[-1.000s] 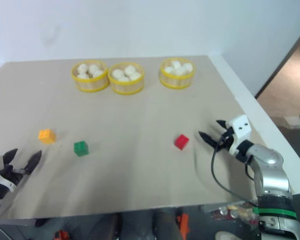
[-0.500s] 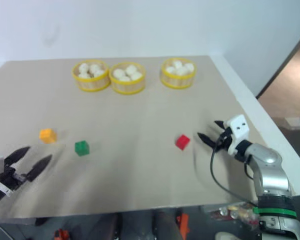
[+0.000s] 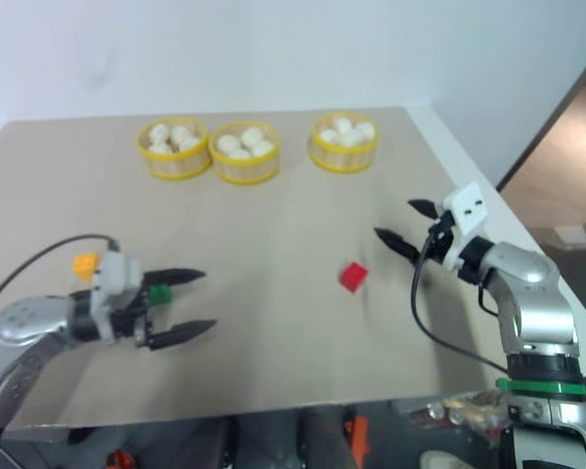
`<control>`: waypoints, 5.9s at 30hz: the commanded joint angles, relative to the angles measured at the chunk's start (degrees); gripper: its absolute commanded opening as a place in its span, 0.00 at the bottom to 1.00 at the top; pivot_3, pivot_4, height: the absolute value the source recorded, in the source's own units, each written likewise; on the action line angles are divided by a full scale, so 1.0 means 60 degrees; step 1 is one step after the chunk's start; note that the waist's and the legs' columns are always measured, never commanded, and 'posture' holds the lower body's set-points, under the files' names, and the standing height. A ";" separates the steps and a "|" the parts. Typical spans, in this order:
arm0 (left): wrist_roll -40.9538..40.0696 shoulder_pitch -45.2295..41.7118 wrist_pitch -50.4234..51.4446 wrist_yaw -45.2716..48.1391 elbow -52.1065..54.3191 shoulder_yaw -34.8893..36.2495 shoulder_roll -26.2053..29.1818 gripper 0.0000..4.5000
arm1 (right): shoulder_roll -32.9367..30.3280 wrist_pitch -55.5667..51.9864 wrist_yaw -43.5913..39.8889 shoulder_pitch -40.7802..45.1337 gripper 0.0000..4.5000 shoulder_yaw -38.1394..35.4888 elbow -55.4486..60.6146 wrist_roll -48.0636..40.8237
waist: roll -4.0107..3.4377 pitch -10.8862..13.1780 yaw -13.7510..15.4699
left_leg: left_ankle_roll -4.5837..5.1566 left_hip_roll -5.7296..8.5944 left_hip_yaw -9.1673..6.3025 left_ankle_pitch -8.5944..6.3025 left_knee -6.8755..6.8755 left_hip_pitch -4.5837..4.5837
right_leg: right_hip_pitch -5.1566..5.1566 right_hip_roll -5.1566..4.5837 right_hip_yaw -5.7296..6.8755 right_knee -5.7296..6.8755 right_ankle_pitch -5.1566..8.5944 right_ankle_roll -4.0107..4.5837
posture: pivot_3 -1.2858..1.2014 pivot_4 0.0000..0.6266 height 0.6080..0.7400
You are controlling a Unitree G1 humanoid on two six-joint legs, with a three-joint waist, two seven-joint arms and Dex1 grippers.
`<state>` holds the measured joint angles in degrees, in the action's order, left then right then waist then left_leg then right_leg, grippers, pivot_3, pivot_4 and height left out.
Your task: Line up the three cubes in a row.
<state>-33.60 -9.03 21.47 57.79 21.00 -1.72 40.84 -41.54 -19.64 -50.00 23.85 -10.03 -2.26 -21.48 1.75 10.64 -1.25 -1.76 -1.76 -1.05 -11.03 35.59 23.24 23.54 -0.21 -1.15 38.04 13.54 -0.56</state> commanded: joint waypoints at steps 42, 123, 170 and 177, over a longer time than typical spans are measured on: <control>0.1969 -0.0356 -0.3247 0.0152 -0.2242 -0.0840 -0.2305 1.00 | 0.0331 -0.0530 -0.0577 -0.1414 0.28 0.1291 0.0891 0.0134 | -0.0003 0.0001 0.0002 | 0.0035 0.0005 0.0000 -0.0021 0.0047 0.0000 | -0.0015 0.0004 -0.0018 0.0004 -0.0004 -0.0018 | 0.52 0.24 1.00; 0.2720 -0.2222 -0.2606 0.3297 -0.5875 0.0326 0.1610 1.00 | 0.1095 -0.1987 -0.3284 0.2664 0.99 0.2430 0.1930 -0.1404 | -0.0011 0.0009 -0.0012 | 0.0031 -0.0022 -0.0002 -0.0023 0.0017 0.0038 | 0.0057 0.0023 0.0000 0.0036 0.0010 0.0022 | 0.52 0.24 1.00; 0.4511 -0.4788 0.0031 0.1748 -0.3564 -0.2922 -0.1294 0.30 | 0.1186 -0.1397 -0.2731 0.2570 1.00 0.2790 0.1981 -0.0859 | -0.0011 0.0008 -0.0063 | 0.0032 -0.0017 -0.0016 -0.0022 0.0140 0.0109 | 0.0076 0.0040 -0.0014 0.0058 -0.0039 -0.0028 | 0.52 0.24 1.00; 0.4810 -0.5034 0.0216 0.1534 -0.3992 -0.3388 -0.1824 0.30 | 0.1162 -0.1361 -0.2679 0.2489 1.00 0.2757 0.2077 -0.0824 | -0.0011 0.0008 -0.0038 | 0.0033 -0.0015 -0.0015 -0.0021 0.0142 0.0111 | 0.0078 0.0041 -0.0016 0.0063 -0.0038 -0.0025 | 0.52 0.24 1.00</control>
<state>-5.03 -38.53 22.70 67.50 -3.55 -21.74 30.24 -34.32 -28.54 -66.10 38.24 7.24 8.78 -26.06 1.68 10.69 -1.48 -1.56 -1.85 -1.13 -11.16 36.45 23.90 24.01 0.03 -1.25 38.42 13.31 -0.72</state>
